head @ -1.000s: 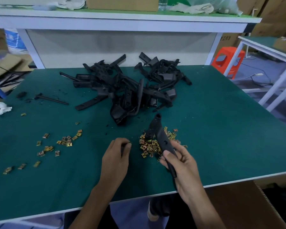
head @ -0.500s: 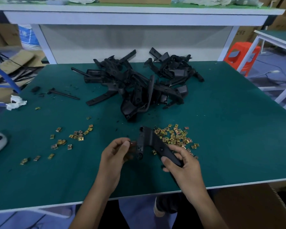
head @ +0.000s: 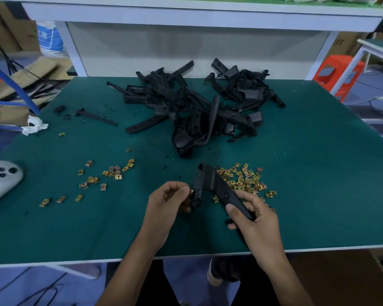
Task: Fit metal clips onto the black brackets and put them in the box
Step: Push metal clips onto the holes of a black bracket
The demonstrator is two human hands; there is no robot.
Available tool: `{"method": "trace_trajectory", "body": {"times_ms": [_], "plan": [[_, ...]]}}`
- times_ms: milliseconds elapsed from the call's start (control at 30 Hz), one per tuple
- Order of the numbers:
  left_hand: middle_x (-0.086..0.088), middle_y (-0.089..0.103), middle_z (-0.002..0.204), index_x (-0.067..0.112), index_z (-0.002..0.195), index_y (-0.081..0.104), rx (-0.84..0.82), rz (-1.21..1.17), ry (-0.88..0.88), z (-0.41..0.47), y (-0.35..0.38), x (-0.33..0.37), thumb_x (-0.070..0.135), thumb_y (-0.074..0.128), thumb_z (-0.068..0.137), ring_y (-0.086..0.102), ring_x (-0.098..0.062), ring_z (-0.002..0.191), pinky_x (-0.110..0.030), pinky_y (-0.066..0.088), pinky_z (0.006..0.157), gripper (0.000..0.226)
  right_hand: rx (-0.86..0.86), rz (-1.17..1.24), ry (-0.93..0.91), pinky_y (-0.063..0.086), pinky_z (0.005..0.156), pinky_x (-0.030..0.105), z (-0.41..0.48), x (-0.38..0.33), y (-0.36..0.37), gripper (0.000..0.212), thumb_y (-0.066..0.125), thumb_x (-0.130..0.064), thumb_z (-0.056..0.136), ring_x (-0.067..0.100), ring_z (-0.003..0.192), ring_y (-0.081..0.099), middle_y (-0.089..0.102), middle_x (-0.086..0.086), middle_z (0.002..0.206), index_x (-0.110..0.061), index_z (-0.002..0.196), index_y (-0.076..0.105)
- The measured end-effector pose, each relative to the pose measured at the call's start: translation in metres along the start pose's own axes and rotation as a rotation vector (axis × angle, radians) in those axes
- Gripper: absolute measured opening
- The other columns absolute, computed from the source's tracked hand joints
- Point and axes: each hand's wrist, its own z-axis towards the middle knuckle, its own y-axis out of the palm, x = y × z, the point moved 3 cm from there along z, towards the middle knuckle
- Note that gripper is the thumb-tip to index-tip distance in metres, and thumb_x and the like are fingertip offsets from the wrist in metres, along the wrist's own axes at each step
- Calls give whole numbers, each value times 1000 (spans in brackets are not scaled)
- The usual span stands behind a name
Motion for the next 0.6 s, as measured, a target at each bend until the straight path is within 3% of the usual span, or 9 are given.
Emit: {"method": "trace_trajectory", "body": {"times_ms": [367,600], "plan": [[-1,69,75,11,85,70,0,5,-31,2,0,-1,7,64,95,64,-12,68,-22,52,60,12,6,-128,-71,58,58,21,0,1,5,35,77,-13,90,14,70,71,73,-14,92,-40,110,68],[-3,71,78,12,86,71,-9,108,-37,3,2,-3,13,65,97,65,-14,71,-23,53,64,13,48,-162,-116,53,57,16,-4,3,4,31,74,-18,93,15,63,69,71,-11,87,-43,108,65]]}}
